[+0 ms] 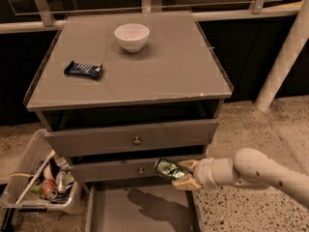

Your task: Place green can into bottom drawer

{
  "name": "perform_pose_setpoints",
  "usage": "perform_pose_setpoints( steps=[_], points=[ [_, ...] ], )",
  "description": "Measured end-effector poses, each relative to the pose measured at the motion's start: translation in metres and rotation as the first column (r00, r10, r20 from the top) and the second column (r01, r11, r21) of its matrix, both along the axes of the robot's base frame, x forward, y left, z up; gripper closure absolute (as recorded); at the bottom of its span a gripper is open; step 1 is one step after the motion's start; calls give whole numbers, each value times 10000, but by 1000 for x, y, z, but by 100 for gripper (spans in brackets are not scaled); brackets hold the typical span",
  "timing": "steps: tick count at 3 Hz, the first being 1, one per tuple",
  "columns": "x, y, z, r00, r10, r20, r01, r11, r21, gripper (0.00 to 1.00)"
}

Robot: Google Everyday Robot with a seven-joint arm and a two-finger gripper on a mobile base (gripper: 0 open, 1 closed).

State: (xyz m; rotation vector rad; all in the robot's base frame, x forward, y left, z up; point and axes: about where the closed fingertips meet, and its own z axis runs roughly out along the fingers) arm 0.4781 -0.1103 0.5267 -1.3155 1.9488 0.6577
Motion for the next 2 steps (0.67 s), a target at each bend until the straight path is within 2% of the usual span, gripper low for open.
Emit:
perform_pose_setpoints(
  steps=[1, 2],
  points=[
    [2, 9, -33, 9991, -91, -425, 98, 9998, 164, 100],
    [4, 18, -77, 9993, 19, -383, -4, 9992, 397, 100]
  ],
)
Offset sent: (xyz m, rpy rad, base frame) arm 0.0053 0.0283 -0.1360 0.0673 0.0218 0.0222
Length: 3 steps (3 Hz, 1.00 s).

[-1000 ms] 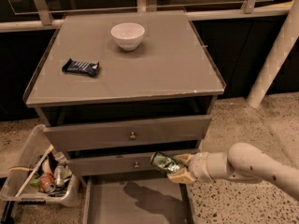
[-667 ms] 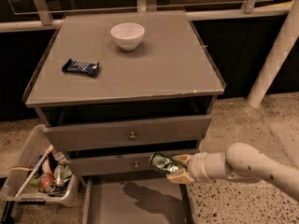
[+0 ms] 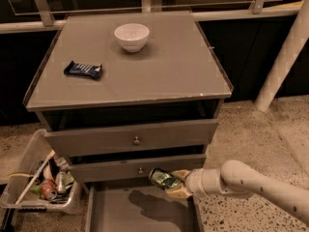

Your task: Place green can into bottom drawer

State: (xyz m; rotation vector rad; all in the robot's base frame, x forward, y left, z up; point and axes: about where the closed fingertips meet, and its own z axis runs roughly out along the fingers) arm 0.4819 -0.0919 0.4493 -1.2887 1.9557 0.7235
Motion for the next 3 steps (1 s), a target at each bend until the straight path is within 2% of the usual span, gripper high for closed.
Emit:
perform_pose_setpoints(
  steps=[1, 2, 3],
  points=[
    [1, 4, -45, 9997, -17, 258, 11, 9997, 231, 100],
    [5, 6, -90, 9995, -120, 309, 113, 9997, 238, 100],
    [8, 6, -137, 9993, -369, -46, 369, 9991, 210, 100]
  ],
)
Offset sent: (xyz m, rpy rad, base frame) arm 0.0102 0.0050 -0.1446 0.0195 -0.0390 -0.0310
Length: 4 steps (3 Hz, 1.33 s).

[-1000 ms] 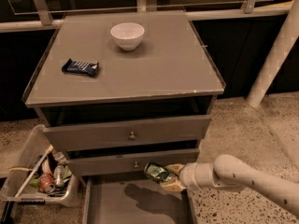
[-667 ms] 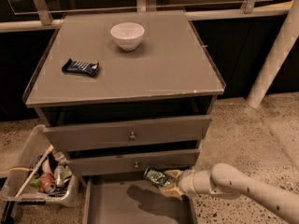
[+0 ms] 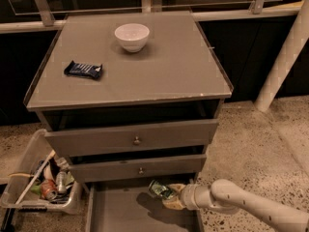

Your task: Place green can into bottom drawer

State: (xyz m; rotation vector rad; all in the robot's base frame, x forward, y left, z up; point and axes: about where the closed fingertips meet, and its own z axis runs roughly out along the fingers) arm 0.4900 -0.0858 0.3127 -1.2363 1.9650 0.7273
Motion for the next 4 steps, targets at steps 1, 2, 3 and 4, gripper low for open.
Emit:
perform_pose_setpoints(
  steps=[1, 2, 3, 4],
  points=[
    [0, 5, -5, 9999, 72, -74, -71, 9999, 110, 100],
    [2, 15, -22, 9994, 323, 82, -325, 9991, 285, 100],
    [1, 27, -51, 9962, 809, 308, -820, 9959, 375, 100],
    [1, 37, -79, 9913, 1175, 598, -1184, 9929, 117, 100]
  ],
)
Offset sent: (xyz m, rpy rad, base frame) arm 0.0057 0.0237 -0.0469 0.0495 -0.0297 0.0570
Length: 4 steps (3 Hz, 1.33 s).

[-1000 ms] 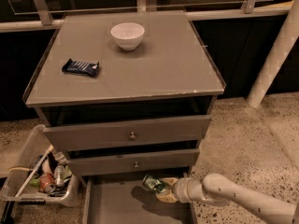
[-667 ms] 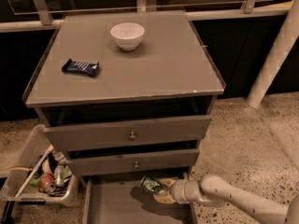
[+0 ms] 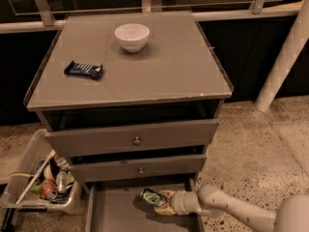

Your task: Place green can into bottom drawer

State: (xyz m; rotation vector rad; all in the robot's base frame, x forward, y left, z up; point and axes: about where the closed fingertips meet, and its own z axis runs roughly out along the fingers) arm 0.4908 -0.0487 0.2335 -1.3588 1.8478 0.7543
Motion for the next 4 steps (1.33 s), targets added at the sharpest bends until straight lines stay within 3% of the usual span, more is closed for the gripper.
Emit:
perform_pose_setpoints(
  steps=[1, 2, 4],
  points=[
    [8, 5, -27, 9998, -51, 193, 58, 9993, -372, 100],
    [21, 0, -60, 9972, -645, 374, 674, 9942, -836, 100],
    [34, -7, -100, 9912, -1125, 692, 1221, 9804, -1547, 100]
  ],
)
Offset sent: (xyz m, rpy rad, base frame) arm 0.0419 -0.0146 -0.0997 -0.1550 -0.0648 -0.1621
